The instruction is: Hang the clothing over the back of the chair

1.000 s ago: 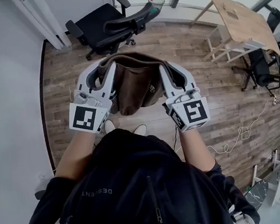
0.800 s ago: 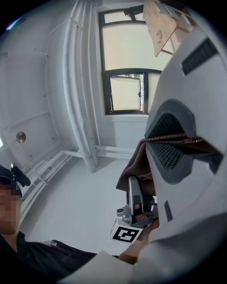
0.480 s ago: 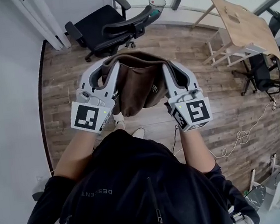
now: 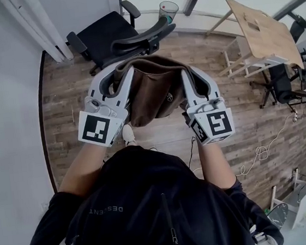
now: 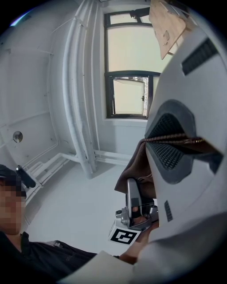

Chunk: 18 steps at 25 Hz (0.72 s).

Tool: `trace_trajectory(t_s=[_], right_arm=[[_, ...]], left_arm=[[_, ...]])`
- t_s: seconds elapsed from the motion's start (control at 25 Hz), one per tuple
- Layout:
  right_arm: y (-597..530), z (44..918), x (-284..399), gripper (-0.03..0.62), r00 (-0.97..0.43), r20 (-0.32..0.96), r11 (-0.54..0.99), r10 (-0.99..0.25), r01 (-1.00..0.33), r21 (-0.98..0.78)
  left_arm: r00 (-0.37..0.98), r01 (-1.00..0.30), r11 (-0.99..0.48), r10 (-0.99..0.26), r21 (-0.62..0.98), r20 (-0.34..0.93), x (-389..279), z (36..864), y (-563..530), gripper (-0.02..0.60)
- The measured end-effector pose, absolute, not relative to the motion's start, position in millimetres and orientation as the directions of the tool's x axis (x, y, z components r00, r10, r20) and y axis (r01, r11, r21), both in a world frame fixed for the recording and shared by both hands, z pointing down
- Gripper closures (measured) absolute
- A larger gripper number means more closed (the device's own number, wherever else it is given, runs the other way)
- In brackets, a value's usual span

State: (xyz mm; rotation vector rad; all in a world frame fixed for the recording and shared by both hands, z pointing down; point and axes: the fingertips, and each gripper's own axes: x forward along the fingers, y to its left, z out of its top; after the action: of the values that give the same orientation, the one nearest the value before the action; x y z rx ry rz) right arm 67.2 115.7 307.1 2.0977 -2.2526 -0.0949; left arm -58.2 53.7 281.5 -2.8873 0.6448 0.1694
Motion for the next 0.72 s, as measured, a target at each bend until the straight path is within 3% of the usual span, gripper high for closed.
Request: trace_trajectory(t_s=[0.72], right_arm=[[35, 289, 100, 0.557, 0.052, -0.012, -0.053, -0.999, -0.991, 0.126]], left_arm=[[0.94, -0.321, -0.935, -0.295, -0.149, -0.172, -22, 266, -36, 0.526]])
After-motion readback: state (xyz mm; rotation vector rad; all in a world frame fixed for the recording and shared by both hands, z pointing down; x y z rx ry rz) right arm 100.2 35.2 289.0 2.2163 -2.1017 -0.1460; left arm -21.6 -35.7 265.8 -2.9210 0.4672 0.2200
